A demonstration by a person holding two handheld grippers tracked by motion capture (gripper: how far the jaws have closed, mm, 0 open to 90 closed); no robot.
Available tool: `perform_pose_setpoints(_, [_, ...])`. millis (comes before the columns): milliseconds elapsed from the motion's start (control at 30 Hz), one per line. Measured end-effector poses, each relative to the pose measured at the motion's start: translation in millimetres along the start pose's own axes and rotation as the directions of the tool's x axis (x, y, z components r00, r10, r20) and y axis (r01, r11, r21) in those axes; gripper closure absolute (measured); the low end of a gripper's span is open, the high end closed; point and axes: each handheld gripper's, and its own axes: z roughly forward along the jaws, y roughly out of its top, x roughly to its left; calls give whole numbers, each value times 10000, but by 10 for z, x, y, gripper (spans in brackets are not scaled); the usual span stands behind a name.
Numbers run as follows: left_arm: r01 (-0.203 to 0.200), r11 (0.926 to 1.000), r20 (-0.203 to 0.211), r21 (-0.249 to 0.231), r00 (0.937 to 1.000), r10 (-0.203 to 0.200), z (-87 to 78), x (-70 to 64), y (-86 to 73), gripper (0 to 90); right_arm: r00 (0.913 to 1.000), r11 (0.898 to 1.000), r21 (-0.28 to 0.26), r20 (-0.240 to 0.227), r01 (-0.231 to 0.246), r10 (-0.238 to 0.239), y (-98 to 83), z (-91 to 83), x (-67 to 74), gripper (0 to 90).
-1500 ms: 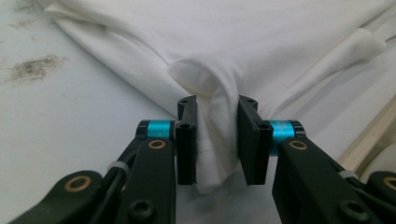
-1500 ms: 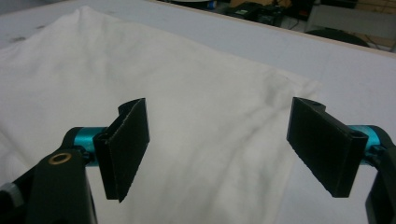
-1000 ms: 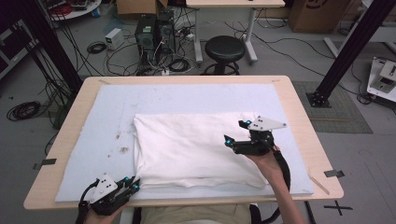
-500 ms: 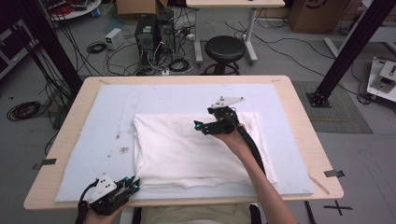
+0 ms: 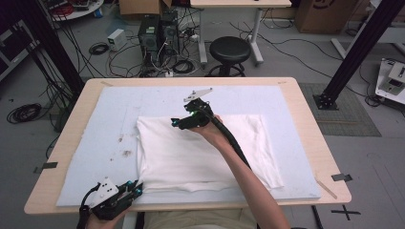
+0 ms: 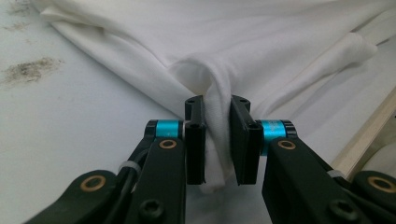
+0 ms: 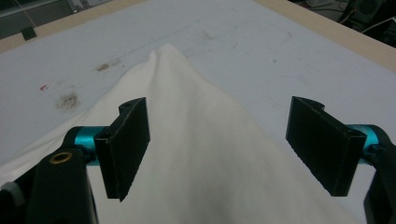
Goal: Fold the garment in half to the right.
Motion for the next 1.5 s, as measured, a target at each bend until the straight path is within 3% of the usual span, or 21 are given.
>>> perform_pose_setpoints(300, [49,10000,34,-53,10000,-49,0,3,-8,772,9999,9994,339,-46,113,-111,74,404,49,256])
perform_pose_setpoints(367, [85,9999,36,-74,10000,-84,1,3,-10,771,10000,9991,431,90,-10,7,87,461,31,256])
perform_pose_setpoints(467, [84,9999,45,-71,10000,-83,1,5,-11,772,9997,9981,575,-117,-203,210,125,549,6,256])
perform_pose_setpoints(567, [76,9999,63,-72,10000,-75,0,7,-11,772,9998,9987,479,-53,-165,167,162,618,-2,256])
perform_pose_setpoints(833, [50,9999,32,-103,10000,-49,1,4,-14,771,9998,9966,827,-172,-36,51,295,819,11,255])
perform_pose_setpoints(1033, [74,9999,79,-156,9999,-73,1,10,-22,771,9984,9936,1080,-484,328,-277,400,1077,149,256])
perform_pose_setpoints(1200, [33,9998,42,-192,10000,-32,0,4,-28,772,9975,9897,1350,-589,477,-401,384,1237,217,256])
perform_pose_setpoints(1367, [23,9998,41,-215,10000,-23,0,4,-31,771,9944,9904,1267,-964,551,-430,375,1411,315,256])
perform_pose_setpoints(1500, [4,9997,32,-232,10000,-3,0,5,-33,772,9944,9899,1345,-1010,452,-316,391,1503,358,256])
